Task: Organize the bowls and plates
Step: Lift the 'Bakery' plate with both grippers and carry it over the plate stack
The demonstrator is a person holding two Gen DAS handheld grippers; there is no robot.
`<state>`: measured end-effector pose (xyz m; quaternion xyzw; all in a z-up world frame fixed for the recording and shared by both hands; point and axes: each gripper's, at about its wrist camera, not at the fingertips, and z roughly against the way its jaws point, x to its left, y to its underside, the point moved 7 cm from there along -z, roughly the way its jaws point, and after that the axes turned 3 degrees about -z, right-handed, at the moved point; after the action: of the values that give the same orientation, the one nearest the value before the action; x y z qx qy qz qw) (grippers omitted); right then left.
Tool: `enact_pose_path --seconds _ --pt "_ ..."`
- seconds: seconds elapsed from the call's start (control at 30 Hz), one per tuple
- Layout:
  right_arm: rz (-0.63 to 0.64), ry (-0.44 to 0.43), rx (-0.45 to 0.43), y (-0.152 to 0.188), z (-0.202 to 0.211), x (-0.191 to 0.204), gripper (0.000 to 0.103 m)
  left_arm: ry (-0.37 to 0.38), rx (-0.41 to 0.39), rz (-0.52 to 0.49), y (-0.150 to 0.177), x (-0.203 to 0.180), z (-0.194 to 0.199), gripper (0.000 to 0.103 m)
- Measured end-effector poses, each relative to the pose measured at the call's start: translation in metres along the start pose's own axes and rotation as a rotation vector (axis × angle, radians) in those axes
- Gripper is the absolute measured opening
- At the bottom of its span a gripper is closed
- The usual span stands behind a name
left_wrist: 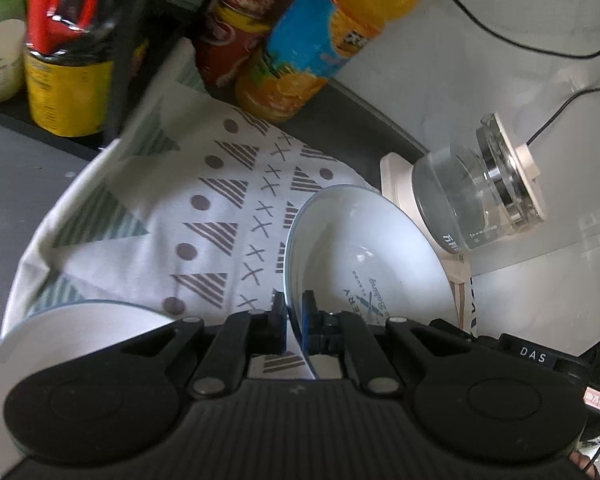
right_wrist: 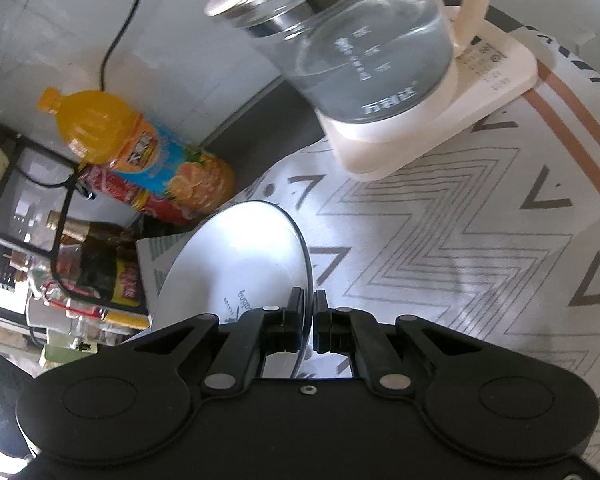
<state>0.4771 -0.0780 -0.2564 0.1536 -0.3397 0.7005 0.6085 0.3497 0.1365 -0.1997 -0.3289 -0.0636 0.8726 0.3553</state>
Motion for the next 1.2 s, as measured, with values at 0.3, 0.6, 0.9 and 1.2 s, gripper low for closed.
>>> enact_pose_path --seconds 0.3,0.6,0.9,1.2 --pt "0.018 -0.029 -0.01 0.026 0.005 0.026 0.005 0.003 -0.03 0.018 0.011 0.026 0.031 0.004" --pt "0.04 -0.045 -0.004 0.062 0.009 0.045 0.005 -0.001 -0.051 0.038 0.028 0.055 0.06 0.004" --pt "0.054 -0.048 0.012 0.104 0.008 0.057 0.006 -0.01 -0.045 0.067 0.05 0.087 0.077 0.004" --pt "0.121 -0.001 0.026 0.139 0.009 0.06 0.007 -0.023 -0.017 0.08 0.073 0.108 0.081 0.004"
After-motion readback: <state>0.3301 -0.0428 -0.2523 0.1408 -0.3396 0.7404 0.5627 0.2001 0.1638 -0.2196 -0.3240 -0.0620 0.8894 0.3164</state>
